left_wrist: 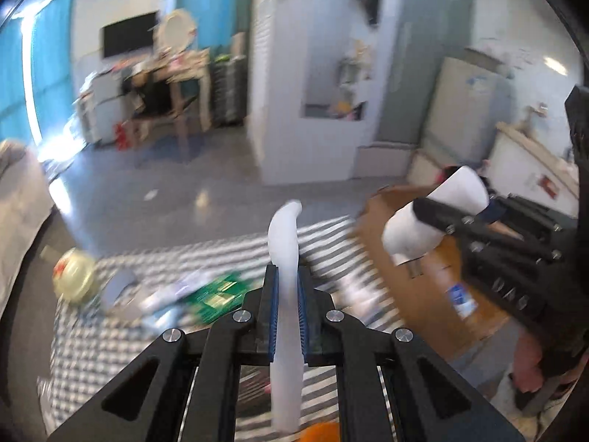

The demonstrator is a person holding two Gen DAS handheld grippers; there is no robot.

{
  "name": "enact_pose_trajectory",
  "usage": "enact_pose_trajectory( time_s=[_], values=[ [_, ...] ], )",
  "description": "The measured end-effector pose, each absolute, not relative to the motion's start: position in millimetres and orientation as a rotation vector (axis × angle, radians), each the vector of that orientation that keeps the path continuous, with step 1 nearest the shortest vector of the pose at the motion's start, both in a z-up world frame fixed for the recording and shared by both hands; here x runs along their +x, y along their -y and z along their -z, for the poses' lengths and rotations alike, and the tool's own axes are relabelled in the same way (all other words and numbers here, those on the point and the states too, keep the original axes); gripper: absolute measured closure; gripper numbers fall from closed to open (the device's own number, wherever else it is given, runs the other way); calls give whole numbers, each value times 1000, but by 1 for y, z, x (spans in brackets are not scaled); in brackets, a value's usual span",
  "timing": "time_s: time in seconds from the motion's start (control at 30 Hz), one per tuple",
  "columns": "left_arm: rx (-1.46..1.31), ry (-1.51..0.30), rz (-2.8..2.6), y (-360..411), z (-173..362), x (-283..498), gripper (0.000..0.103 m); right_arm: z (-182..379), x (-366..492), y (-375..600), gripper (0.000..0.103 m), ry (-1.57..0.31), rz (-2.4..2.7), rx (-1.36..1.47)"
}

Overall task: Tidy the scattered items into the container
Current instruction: 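Carry the foam tube and diffuser into the box and open both tools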

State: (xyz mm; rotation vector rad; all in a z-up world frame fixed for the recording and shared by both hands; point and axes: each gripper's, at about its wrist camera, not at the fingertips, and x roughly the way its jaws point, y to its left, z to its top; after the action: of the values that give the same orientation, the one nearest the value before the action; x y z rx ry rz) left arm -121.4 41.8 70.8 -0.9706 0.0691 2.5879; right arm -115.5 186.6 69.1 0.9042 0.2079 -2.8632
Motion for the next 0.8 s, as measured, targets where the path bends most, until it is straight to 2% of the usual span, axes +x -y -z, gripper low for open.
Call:
enact_pose_trajectory(
  time_s=[0.17,0.3,0.53,0.8],
  values=[
    [-856,-121,-2466,-118,-96,-118,94,-87,-101,-247,71,-180,2993,902],
    [-855,-159,-2371,-176,-92,-119,94,-85,-94,-291,71,-158,3064,961],
    [-993,-217,-2289,-251,-50,-135,94,-45,-101,-355,71,-100,3053,1182],
    [-1130,-266,-2286,-273,-5,-152,94,7,-119,-391,71,-35,2960,1372]
  ],
)
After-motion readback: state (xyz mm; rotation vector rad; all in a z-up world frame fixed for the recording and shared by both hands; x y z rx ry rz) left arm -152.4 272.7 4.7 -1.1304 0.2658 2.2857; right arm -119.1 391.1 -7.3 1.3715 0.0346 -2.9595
